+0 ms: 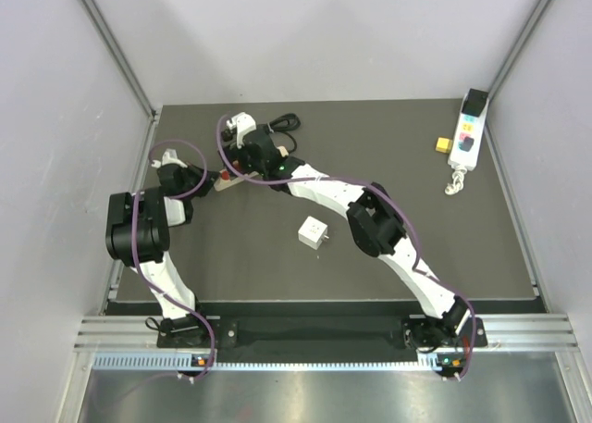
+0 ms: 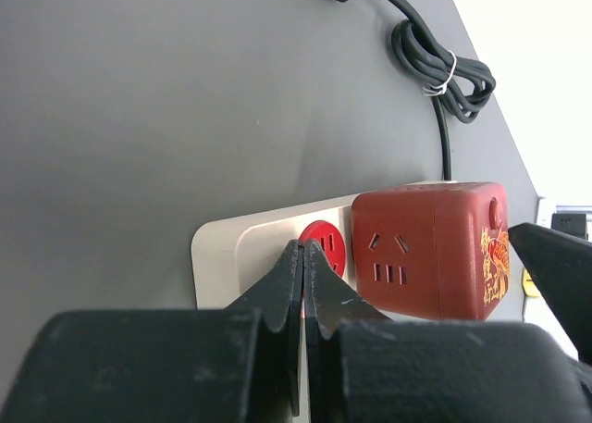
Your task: Pull the plug off the socket
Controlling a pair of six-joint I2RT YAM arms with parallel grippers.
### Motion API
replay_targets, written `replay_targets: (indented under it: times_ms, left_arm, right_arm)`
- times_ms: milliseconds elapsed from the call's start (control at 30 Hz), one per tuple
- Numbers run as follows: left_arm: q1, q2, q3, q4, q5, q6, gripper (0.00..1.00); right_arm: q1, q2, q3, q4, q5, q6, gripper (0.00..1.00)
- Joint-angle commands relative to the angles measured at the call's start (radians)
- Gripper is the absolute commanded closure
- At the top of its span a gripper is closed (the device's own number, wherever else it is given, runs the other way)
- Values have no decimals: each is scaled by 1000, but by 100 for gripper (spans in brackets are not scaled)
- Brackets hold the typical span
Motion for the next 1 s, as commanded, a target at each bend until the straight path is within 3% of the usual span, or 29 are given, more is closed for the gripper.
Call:
replay_targets:
  times_ms: [0, 433, 733, 833, 933, 967]
  left_arm:
    - [3, 31, 16, -51, -6, 11, 100]
    - [0, 31, 16, -57, -5, 9, 100]
    - [-5, 31, 19, -68, -8, 6, 100]
    - [-7, 31, 19, -71, -11, 5, 100]
    - [-8, 29, 21, -71, -11, 6, 100]
    - [-10, 31, 23, -77, -14, 9, 100]
  right_arm:
    - [29, 26, 35, 78, 33, -16, 5]
    - [34, 88, 81, 92, 63, 10, 16]
    - [34, 121, 144, 64, 95, 53, 34]
    - [35, 129, 161, 54, 95, 75, 44]
    - [35, 132, 164, 54, 102, 92, 63]
    - [34, 132, 164, 54, 106, 95, 76]
